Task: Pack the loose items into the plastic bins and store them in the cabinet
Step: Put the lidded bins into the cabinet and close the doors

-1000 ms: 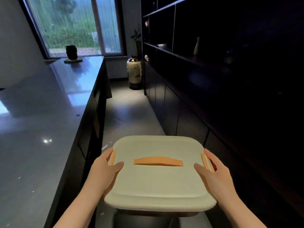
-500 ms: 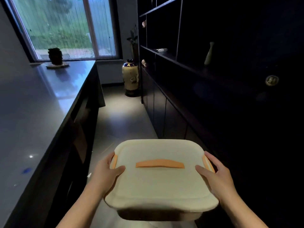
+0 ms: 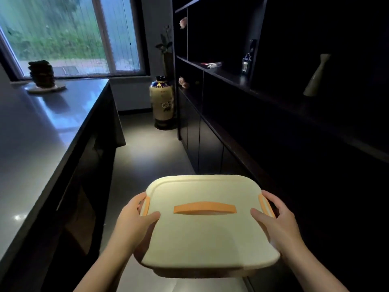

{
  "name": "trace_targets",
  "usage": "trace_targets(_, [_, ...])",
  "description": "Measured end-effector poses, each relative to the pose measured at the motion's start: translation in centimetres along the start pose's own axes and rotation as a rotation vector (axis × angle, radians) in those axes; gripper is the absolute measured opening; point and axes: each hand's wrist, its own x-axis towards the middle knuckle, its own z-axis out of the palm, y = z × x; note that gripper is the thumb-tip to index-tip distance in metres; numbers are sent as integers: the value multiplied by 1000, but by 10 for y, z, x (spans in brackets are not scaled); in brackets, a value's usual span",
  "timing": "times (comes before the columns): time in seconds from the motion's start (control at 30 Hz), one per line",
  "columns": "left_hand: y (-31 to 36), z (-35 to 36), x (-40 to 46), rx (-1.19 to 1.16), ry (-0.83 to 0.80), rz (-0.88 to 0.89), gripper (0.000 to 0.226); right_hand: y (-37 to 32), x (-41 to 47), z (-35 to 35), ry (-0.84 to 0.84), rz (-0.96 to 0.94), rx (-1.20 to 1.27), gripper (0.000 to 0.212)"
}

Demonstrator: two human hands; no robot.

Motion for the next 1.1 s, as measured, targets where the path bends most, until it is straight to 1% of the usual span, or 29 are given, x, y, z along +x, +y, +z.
trace_targets(0.1, [9, 8, 77, 46, -80, 24, 60, -6, 45, 30, 77, 33, 32, 50])
trace_targets(0.27, [46, 38, 191, 73, -232, 152, 65, -8, 106, 51, 245, 60, 73, 53])
trace_targets(0.4, [73, 78, 263, 31, -355, 167, 60, -22, 160, 54, 353, 65, 85, 49])
trace_targets(0.53, [99, 128, 337, -37, -423, 203, 56, -28, 234, 57, 402, 54, 66, 47])
trace_targets(0.6, [115, 147, 372, -37, -460, 214, 55, -28, 267, 59, 437, 67, 74, 53])
trace_targets(0.73, [143, 189, 437, -24, -504, 229, 49, -30, 324, 68, 479, 120, 140, 77])
trace_targets(0.8, [153, 210, 467, -22, -511, 237, 48, -25, 344, 74, 514, 145, 143, 85])
trace_targets(0.87, [159, 231, 497, -17, -546, 212, 58, -18, 362, 82, 565, 164, 126, 87])
trace_targets(0.97, [168, 268, 548, 29, -601, 143, 79, -9, 394, 99, 650, 171, 72, 81])
trace_targets(1.03, [173, 293, 582, 46, -645, 147, 82, -3, 418, 114, 715, 152, -12, 77])
trace_targets(1.1, [180, 317, 614, 52, -689, 206, 80, -4, 440, 127, 790, 166, -158, 71])
